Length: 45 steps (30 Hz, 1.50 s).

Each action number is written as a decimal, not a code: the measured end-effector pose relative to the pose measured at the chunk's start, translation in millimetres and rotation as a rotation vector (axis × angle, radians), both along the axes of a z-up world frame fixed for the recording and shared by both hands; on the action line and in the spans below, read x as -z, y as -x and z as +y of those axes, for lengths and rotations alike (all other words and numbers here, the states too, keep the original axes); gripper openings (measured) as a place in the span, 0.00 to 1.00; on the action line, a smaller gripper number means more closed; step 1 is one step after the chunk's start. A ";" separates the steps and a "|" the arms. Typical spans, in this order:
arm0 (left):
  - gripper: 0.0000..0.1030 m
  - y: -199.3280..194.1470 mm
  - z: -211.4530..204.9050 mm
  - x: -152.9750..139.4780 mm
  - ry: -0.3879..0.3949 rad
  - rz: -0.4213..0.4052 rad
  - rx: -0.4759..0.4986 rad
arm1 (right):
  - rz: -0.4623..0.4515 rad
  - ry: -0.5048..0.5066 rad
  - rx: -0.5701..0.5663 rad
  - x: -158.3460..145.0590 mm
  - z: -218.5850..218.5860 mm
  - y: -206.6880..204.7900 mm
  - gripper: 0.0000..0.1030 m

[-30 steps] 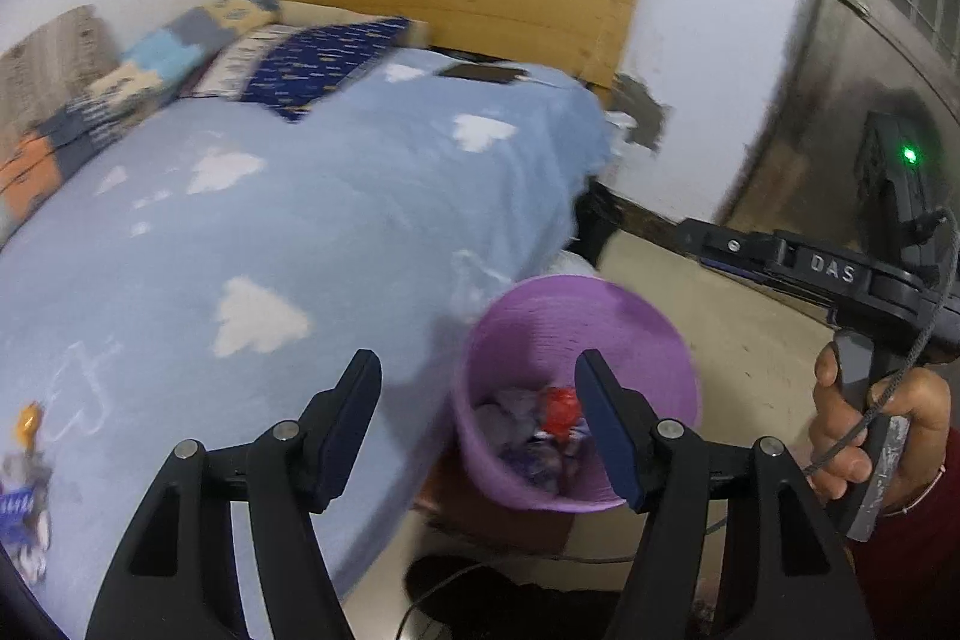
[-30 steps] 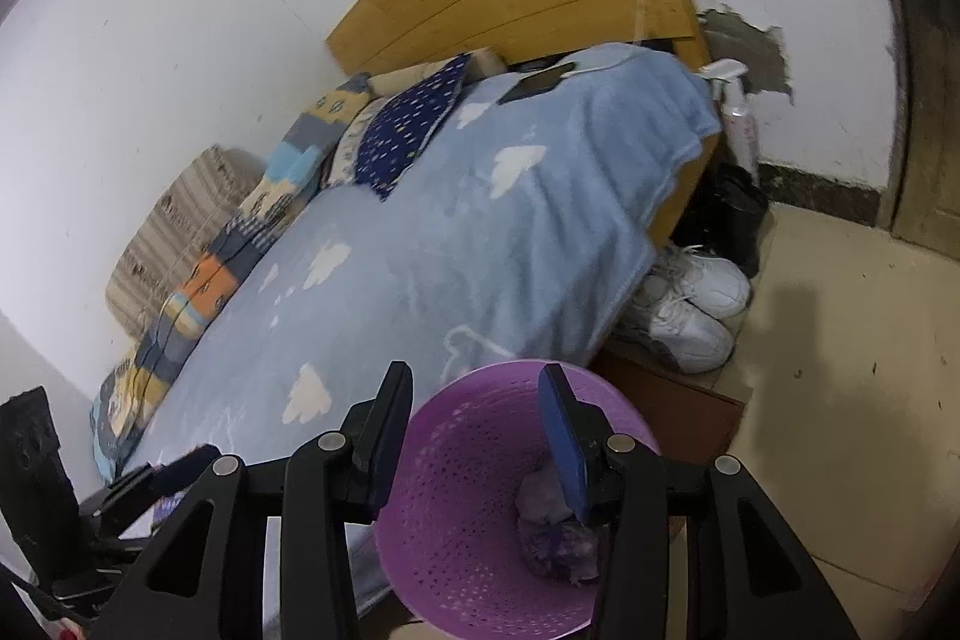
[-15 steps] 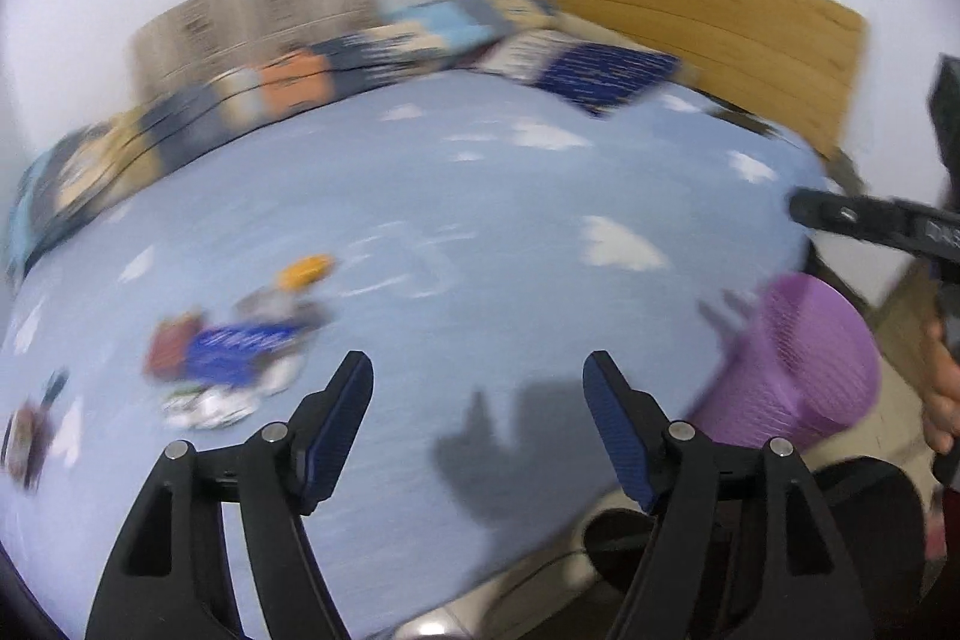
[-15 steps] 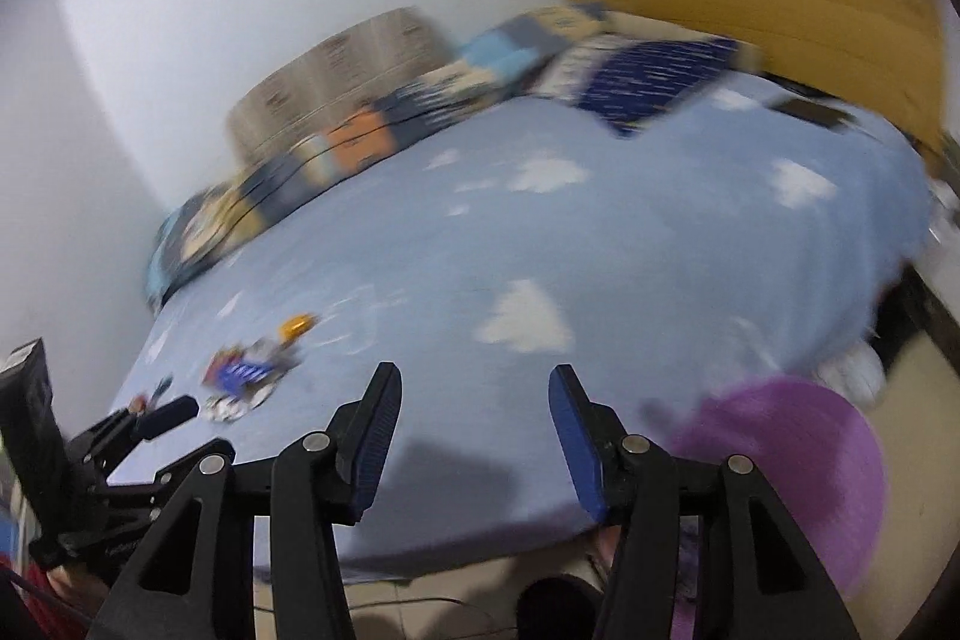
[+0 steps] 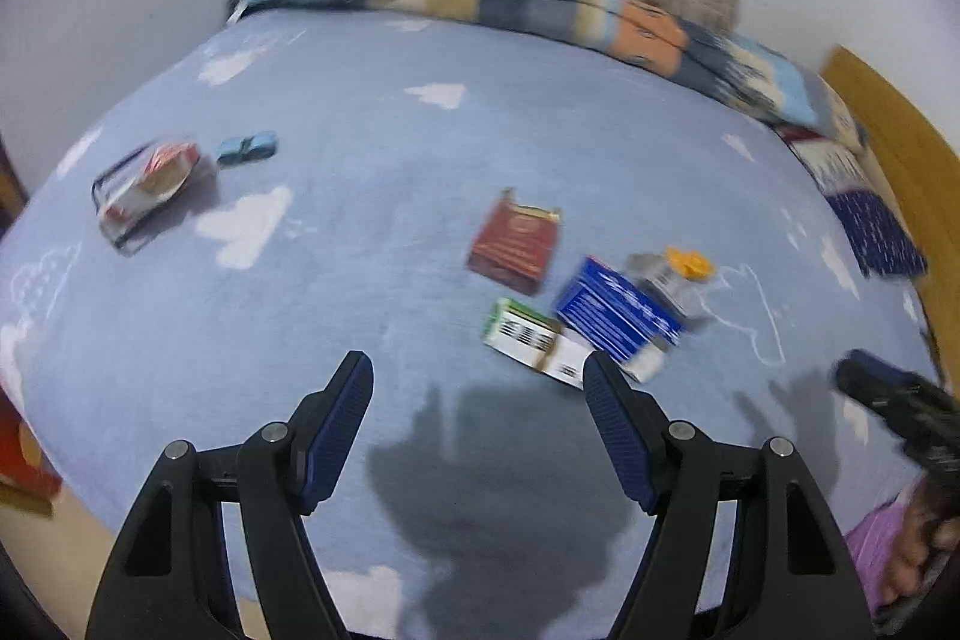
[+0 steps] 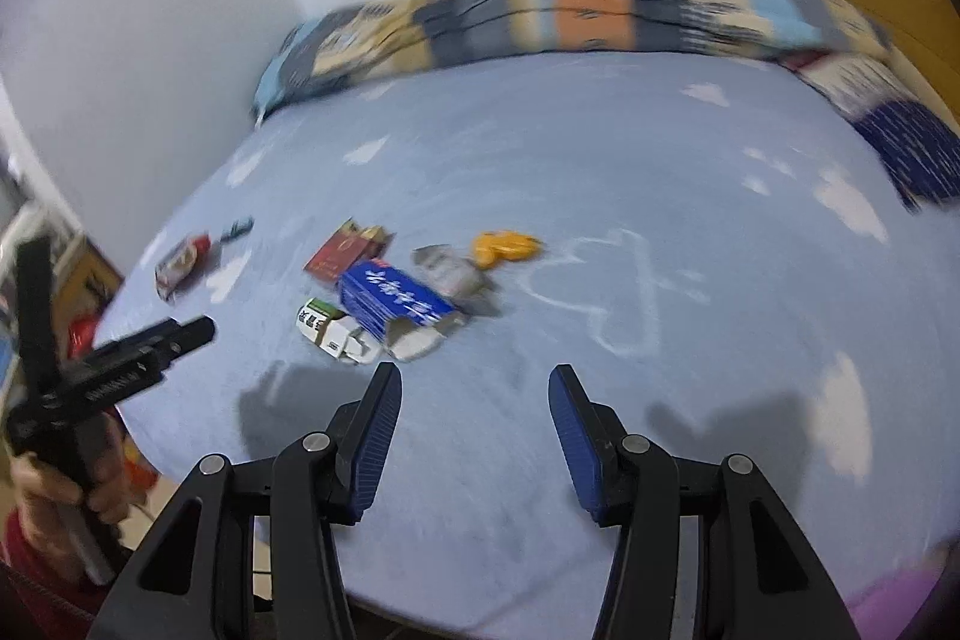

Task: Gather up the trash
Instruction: 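Move both open tools back over the remaining trash on the bed, then grasp the white barcode box with the right tool while the left grasps the blue box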

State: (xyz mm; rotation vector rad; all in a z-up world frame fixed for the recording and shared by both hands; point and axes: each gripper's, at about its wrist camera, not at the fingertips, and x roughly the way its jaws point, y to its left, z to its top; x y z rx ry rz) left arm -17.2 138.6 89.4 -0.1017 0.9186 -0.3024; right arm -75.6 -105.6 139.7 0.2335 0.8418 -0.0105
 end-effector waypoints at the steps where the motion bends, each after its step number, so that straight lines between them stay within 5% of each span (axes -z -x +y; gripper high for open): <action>1: 0.69 -4.2 3.7 0.2 0.007 0.011 -0.017 | 0.020 0.006 -0.030 7.2 7.2 -19.8 0.53; 10: 0.69 -29.9 29.8 9.3 0.076 0.087 -0.083 | 0.117 0.116 -0.103 57.7 29.4 -133.4 0.52; 20: 0.69 -38.7 24.5 10.4 0.098 0.110 -0.078 | 0.216 0.169 -0.099 102.1 22.7 -176.0 0.45; 25: 0.69 -41.5 24.8 16.0 0.099 0.136 -0.082 | 0.234 0.082 -0.067 102.9 25.8 -168.1 0.40; 36: 0.69 -43.4 8.6 30.5 0.185 0.205 -0.003 | 0.275 -0.405 -0.041 104.4 40.8 -101.2 0.35; 45: 0.69 -40.3 -39.7 37.5 0.109 0.166 0.118 | 0.125 -0.354 0.071 58.7 19.9 -52.0 0.35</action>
